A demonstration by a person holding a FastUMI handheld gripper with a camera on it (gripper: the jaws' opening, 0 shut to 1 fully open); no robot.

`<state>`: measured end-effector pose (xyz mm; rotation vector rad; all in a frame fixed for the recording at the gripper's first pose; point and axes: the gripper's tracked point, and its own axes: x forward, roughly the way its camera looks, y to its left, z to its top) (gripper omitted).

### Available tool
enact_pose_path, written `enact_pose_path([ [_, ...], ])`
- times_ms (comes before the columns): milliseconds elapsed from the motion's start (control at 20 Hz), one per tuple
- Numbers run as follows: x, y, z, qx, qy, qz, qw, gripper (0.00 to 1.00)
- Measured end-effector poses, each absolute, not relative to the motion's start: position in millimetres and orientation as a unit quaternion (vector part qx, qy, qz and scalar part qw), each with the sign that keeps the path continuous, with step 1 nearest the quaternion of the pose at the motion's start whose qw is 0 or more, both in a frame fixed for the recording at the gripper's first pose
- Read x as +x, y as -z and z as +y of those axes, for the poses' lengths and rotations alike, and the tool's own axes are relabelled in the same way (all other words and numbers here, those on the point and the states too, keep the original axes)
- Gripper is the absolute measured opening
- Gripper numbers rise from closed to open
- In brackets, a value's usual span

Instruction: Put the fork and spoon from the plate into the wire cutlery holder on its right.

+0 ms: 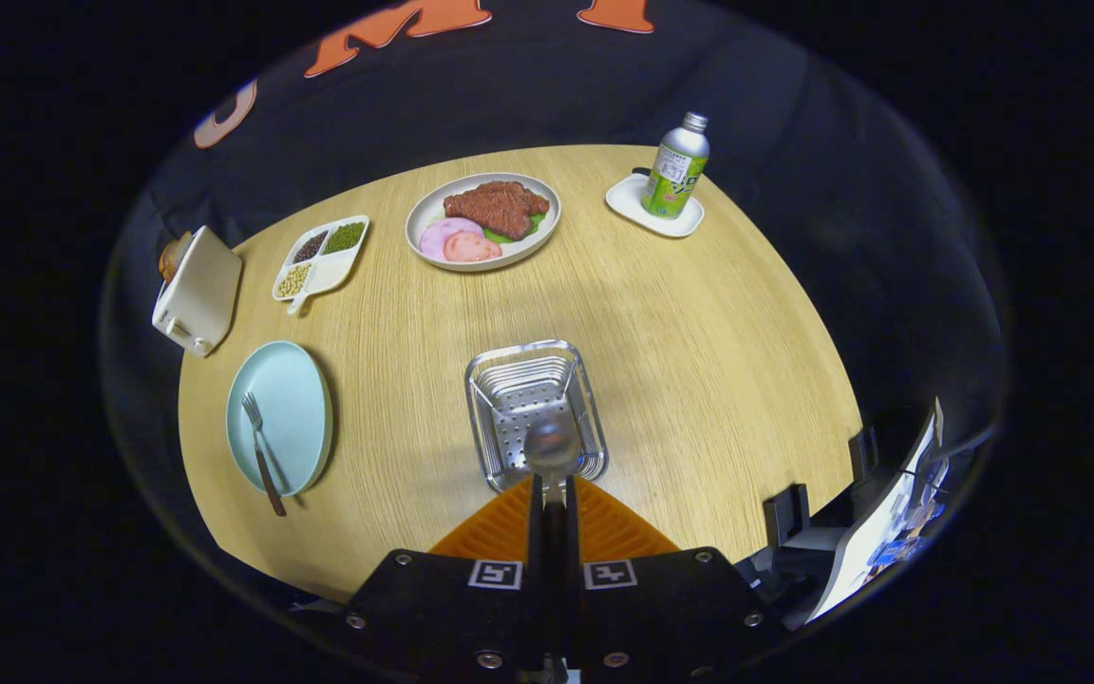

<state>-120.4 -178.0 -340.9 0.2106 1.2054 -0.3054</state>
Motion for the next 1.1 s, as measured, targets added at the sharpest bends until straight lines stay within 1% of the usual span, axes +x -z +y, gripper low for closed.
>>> enact_pose_path([
  [200, -83, 309, -193, 0.104, 0.149, 0.498, 0.848, 0.10],
  [350, -46, 269, -192, 0.119, 0.141, 0.417, 0.890, 0.13],
  [500, -22, 225, -174, 0.131, 0.106, 0.347, 0.923, 0.33],
  [700, 7, 162, -147, 0.125, 0.065, 0.246, 0.959, 0.69],
  [750, 12, 146, -138, 0.123, 0.056, 0.222, 0.966, 0.74],
  [850, 21, 117, -126, 0.112, 0.043, 0.173, 0.978, 0.80],
  [1100, 37, 58, -91, 0.059, 0.017, 0.056, 0.996, 0.80],
])
